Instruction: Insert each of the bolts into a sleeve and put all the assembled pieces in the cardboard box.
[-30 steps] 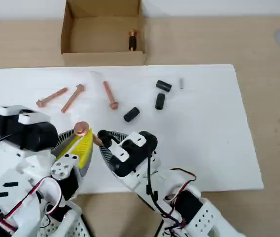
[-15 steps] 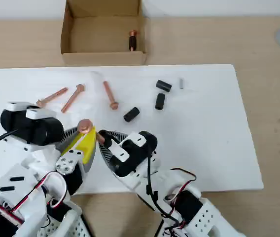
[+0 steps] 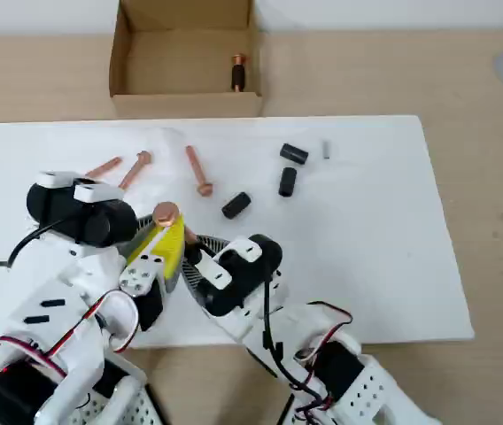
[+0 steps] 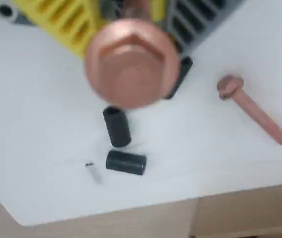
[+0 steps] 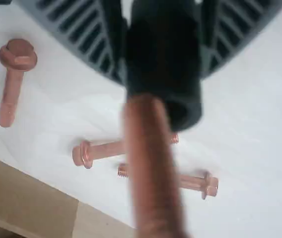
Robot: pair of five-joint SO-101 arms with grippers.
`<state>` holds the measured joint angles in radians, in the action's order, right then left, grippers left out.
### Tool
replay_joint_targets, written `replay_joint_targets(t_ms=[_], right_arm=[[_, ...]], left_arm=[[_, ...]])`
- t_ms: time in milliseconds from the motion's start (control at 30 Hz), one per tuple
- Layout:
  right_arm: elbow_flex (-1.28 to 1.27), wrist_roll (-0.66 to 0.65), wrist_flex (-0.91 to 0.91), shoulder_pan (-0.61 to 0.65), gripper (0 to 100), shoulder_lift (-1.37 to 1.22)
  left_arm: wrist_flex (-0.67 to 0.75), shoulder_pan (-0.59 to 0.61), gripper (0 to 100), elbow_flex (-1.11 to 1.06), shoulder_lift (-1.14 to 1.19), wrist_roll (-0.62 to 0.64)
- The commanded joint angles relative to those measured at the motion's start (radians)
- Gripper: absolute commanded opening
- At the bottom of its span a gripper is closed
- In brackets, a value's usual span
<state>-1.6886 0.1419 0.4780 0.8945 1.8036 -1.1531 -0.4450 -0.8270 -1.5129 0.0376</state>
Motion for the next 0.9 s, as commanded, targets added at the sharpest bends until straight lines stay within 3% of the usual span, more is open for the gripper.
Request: replay_joint_targets(t_ms=[0, 433, 867], right_arm=[[0.004, 0.008, -0.025, 0.007, 1.0, 0.185], [0.004, 0.008, -0.023, 0.007, 0.9, 0.185], [0.004, 0.008, -0.023, 0.007, 0.9, 0.185]], left_arm=[[0.044, 0.054, 1, 0.0, 0.005, -0.008], [0.031, 0.064, 1, 0.003, 0.008, -0.003], [-0.087, 0.025, 1, 0.112, 0.01, -0.006]])
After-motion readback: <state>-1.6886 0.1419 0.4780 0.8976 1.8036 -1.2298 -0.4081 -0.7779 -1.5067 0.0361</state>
